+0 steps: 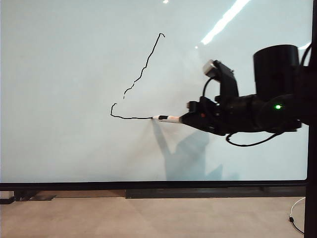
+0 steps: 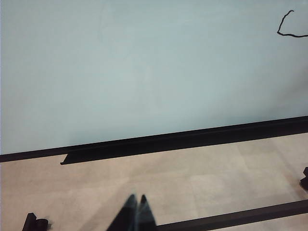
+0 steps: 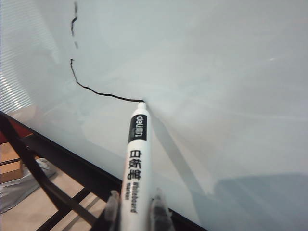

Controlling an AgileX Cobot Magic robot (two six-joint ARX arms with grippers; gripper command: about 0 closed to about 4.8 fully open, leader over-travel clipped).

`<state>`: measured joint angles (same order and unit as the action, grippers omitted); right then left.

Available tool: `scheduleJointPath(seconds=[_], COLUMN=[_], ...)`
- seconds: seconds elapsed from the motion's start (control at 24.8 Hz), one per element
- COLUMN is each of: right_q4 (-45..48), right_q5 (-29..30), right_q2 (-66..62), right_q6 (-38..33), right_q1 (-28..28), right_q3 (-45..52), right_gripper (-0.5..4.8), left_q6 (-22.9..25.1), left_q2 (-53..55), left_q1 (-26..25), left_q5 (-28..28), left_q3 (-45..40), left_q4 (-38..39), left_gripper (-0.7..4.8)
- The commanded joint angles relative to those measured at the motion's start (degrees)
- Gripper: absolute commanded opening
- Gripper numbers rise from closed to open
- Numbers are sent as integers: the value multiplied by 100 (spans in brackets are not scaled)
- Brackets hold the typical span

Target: Pick up the pen on the shelf to the right of the whiteboard and draw a triangle.

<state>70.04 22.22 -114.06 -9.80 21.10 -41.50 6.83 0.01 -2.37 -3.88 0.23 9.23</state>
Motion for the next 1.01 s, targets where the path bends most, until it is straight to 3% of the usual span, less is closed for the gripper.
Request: scheduleJointPath(seconds=[0.04, 1.01], right_q4=[203, 531], right_q5=[-345, -39], right_q2=[72, 787], right_q6=[-11, 87], right_q1=[-232, -1655], right_q3=[70, 1108], right_gripper=[-6, -6], left_q6=[4, 4], left_q2=[0, 0], left_q1=[2, 2], left_q5=[-20, -20], left_q3=[17, 17], left_q4=[15, 15], left_gripper=[-5, -5])
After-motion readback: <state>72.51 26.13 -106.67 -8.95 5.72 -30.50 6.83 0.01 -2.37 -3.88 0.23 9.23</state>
